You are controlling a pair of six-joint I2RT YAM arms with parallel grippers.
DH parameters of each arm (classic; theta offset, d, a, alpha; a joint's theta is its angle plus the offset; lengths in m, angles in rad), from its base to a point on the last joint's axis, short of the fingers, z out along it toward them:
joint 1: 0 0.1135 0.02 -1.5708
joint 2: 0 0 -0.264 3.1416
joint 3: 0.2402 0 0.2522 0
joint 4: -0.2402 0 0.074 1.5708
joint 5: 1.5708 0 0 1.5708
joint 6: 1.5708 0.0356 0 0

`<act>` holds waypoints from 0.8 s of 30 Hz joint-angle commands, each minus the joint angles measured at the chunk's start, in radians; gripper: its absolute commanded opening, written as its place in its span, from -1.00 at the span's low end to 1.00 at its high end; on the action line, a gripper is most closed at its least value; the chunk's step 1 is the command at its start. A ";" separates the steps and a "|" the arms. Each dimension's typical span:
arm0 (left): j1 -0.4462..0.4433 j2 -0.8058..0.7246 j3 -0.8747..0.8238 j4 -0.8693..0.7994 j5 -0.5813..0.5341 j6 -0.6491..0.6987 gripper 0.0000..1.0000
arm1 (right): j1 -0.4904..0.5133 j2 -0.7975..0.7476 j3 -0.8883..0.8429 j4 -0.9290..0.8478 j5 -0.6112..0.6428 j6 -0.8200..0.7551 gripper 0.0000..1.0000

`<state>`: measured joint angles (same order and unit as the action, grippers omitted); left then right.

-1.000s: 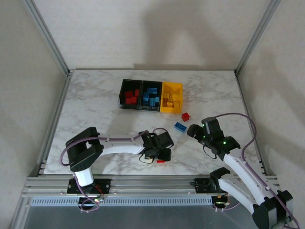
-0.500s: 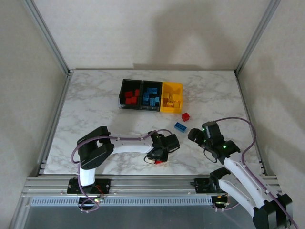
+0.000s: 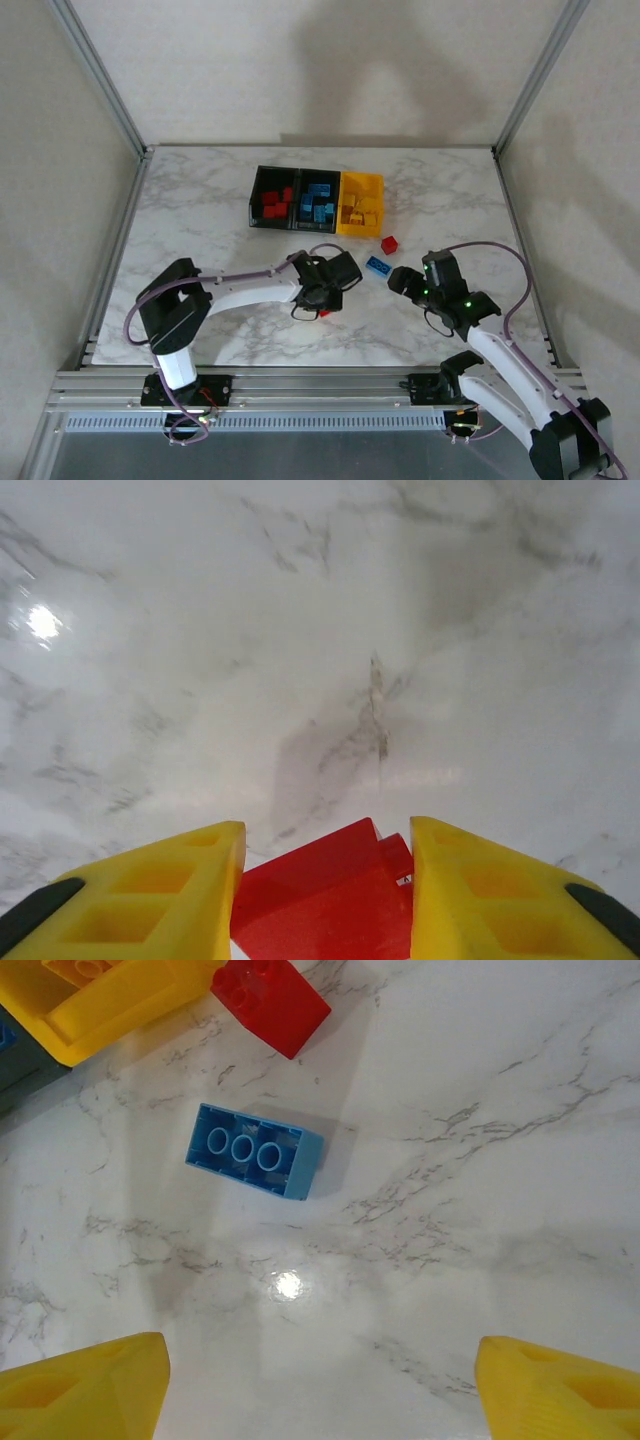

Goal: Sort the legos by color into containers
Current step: Pick up the lego from the middle-left of the table, then place the lego in the container.

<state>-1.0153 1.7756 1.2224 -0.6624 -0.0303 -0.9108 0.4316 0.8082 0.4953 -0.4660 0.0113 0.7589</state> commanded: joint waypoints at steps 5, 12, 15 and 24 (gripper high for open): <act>0.086 -0.047 -0.010 -0.025 -0.091 0.062 -0.18 | -0.007 0.022 0.025 0.042 -0.046 -0.021 0.59; 0.224 -0.093 0.053 -0.021 -0.134 0.124 -0.17 | -0.003 0.039 0.029 0.106 -0.147 -0.056 0.59; 0.308 -0.080 0.095 -0.008 -0.138 0.161 -0.17 | 0.006 0.062 0.037 0.130 -0.164 -0.060 0.59; 0.546 0.071 0.340 0.000 -0.143 0.253 -0.15 | 0.074 0.108 0.078 0.149 -0.150 -0.041 0.59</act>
<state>-0.5171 1.7859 1.4899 -0.6548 -0.1440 -0.7189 0.4831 0.9127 0.5358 -0.3317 -0.1352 0.7181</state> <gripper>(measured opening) 0.424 0.795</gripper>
